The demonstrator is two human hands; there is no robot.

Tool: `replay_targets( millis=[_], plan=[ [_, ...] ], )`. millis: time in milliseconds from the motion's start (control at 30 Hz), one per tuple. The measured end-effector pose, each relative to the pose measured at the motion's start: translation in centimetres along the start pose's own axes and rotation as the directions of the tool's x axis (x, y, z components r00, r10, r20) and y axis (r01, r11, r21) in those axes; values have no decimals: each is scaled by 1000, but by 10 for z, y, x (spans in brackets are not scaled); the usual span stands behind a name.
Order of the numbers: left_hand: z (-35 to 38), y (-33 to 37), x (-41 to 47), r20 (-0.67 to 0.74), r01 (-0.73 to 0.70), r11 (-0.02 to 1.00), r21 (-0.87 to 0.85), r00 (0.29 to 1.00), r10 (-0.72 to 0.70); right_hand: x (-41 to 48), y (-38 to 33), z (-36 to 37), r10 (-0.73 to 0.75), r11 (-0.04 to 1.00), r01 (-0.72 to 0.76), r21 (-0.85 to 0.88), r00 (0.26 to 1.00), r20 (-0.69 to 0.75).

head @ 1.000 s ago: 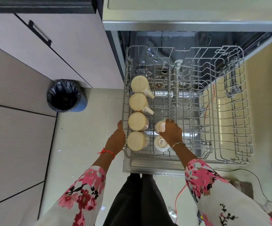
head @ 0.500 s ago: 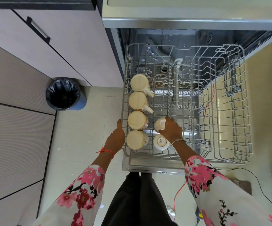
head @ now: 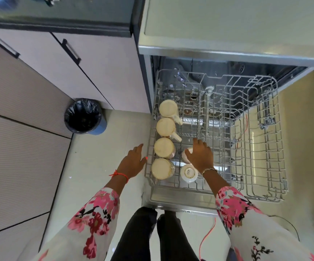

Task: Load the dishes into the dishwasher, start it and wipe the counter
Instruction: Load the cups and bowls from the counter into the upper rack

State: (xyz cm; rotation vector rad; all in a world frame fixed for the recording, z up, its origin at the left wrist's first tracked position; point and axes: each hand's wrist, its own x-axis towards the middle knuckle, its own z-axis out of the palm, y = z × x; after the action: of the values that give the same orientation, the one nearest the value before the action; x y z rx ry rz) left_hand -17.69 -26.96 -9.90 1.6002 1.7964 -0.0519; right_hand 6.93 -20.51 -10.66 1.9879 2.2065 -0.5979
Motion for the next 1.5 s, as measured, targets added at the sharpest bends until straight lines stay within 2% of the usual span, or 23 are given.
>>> replay_targets(
  millis=[100,233,300,400,600,733,867,1167,1267,1500],
  plan=[
    [-32,-13,-11,-72,-29,998,52,997,33,-1,-31,-25,-119,990,130,61,981,-155],
    [-77,-39,-15,-120,-67,993,93,990,78,8,-88,-42,-283,952,306,25,906,-313],
    [-103,-59,-16,-137,-92,991,93,985,105,14,-125,-48,-314,940,341,7,873,-372],
    [-140,-95,-17,-144,-125,987,97,980,138,24,-176,-53,-276,943,327,55,865,-419],
    [-220,-165,-17,-207,-132,982,133,966,158,51,-279,-83,-249,950,298,95,904,-349],
    [-278,-187,0,-304,-160,981,113,934,188,81,-326,-113,-323,920,386,66,844,-428],
    [-336,-196,30,-381,-185,981,67,903,196,126,-358,-155,-316,920,386,63,829,-461],
    [-457,-164,152,-525,-317,948,25,803,282,265,-394,-246,-272,907,407,108,762,-587],
    [-499,-137,207,-534,-362,932,17,785,315,327,-396,-277,-215,927,352,128,779,-589],
    [-570,-97,330,-458,-256,967,-7,860,224,455,-379,-336,-46,967,174,187,840,-541]
  ],
)
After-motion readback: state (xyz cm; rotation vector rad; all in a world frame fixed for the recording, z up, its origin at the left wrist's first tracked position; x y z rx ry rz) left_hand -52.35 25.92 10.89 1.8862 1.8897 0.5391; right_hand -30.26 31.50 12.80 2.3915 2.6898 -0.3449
